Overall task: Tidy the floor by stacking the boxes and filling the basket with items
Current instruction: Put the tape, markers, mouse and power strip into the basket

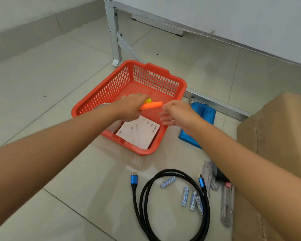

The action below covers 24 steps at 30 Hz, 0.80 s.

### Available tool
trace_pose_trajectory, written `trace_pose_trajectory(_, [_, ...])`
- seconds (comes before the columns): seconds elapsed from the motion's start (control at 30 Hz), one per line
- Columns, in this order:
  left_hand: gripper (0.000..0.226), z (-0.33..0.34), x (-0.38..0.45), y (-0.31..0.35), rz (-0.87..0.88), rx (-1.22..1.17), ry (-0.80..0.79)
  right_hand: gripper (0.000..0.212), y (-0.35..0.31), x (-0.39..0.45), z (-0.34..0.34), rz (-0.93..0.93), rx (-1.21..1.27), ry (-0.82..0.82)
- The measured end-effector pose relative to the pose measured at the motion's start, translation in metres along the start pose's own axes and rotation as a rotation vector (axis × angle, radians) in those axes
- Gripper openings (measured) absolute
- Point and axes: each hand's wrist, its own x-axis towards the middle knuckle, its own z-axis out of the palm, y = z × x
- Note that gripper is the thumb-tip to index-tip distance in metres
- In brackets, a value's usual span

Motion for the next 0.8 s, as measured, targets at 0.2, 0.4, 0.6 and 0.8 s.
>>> trace_pose_trajectory(0.2, [0.063,0.023,0.030,-0.002,0.105,0.417,-0.030,0.024,0.018,0.051,0.002,-0.368,-0.782,0.145])
trace_pose_trajectory(0.4, [0.061,0.046,0.051,-0.002,0.034,0.172,-0.272,0.034,0.036,0.059,0.009,-0.474,-1.303,0.199])
trace_pose_trajectory(0.6, [0.053,0.058,0.050,-0.013,-0.151,-0.113,-0.190,0.043,0.039,0.059,0.006,-0.395,-1.392,0.026])
trace_pose_trajectory(0.8, [0.056,0.062,0.047,-0.021,-0.189,-0.246,-0.091,0.040,0.041,0.050,0.001,-0.466,-1.114,0.010])
